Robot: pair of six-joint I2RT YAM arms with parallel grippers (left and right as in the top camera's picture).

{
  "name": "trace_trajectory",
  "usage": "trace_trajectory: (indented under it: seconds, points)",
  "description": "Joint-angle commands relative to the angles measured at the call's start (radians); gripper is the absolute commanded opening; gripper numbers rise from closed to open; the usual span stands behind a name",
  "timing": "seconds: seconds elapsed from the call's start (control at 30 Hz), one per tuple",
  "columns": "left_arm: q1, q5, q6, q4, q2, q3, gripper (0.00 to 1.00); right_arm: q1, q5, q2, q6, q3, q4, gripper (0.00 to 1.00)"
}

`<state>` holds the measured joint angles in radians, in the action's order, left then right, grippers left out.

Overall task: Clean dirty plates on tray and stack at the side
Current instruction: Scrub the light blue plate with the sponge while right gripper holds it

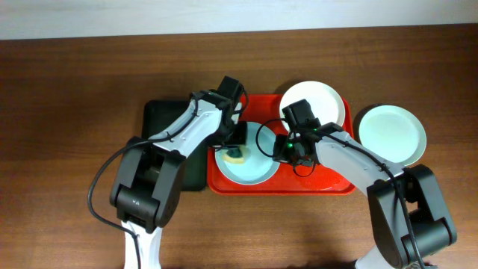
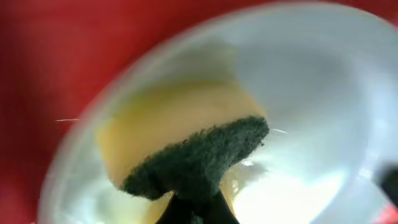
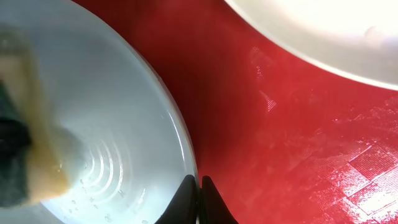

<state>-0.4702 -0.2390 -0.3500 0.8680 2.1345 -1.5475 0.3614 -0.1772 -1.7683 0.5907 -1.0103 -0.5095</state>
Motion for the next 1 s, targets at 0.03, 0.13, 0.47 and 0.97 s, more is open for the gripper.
trace_trajectory:
  seconds: [0.03,0.13,0.47,0.97]
  points:
    - [0.018,-0.217,0.075,0.020,-0.004,-0.044,0.00,-0.003,0.013,-0.006,-0.007,0.009,-0.003,0.04]
    - [0.053,-0.203,0.074,0.021,-0.102,-0.064,0.00,-0.003,0.013,-0.006,-0.007,0.009,-0.003,0.04]
    - [0.006,0.058,0.039,0.019,-0.151,0.021,0.00,-0.003,0.013,-0.006,-0.007,0.009,-0.003,0.04]
    - [-0.011,-0.096,-0.057,-0.224,-0.150,0.322,0.00,-0.003,0.013,-0.006,-0.007,0.009,-0.010,0.04]
